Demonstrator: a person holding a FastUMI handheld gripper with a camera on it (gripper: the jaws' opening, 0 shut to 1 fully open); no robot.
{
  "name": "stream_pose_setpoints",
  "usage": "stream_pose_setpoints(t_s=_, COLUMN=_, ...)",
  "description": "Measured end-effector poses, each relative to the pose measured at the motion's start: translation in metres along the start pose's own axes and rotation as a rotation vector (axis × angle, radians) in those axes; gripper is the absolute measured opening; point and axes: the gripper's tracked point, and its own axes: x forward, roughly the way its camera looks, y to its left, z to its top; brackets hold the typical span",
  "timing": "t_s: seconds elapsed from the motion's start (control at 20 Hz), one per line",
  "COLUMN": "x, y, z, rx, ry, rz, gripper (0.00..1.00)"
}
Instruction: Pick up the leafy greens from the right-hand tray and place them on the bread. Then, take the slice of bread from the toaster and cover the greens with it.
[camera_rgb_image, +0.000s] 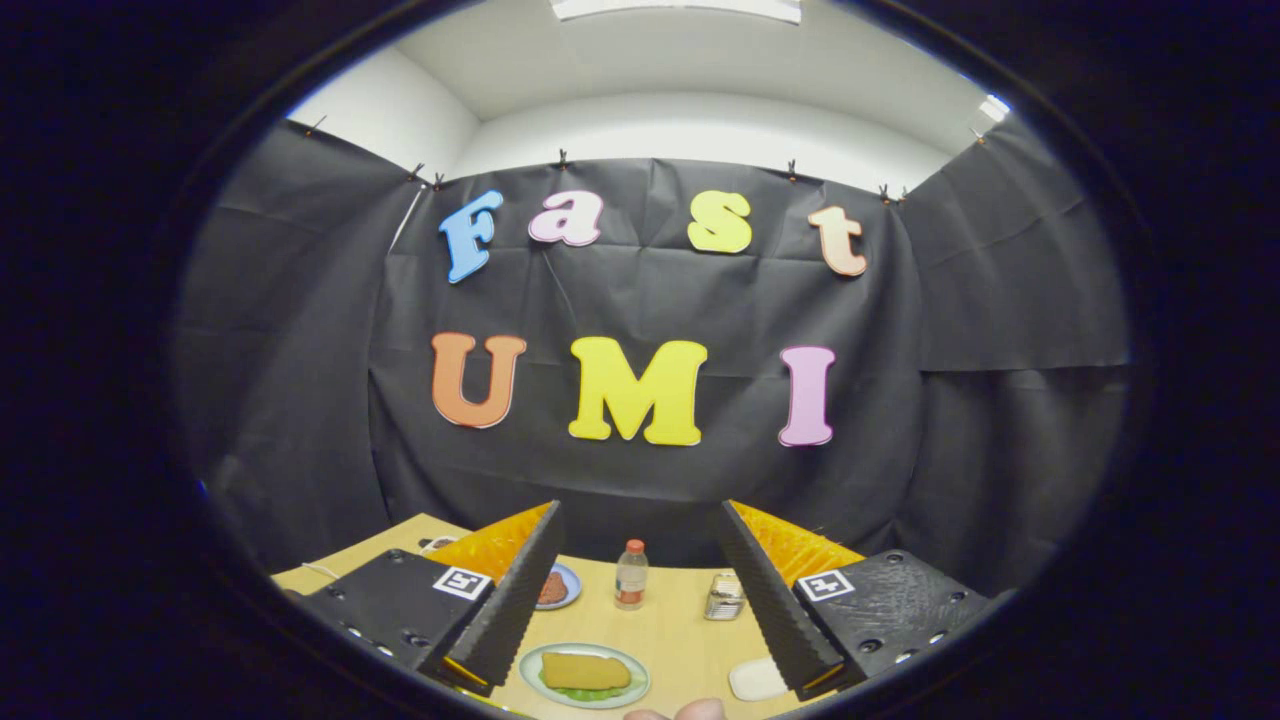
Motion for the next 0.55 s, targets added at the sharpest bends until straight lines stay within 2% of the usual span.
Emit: stream_pose_setpoints(t_s=0.55, x=0.008, y=-0.007, z=0.014, rx=0.011, ry=-0.044, rz=-0.021, gripper=0.95)
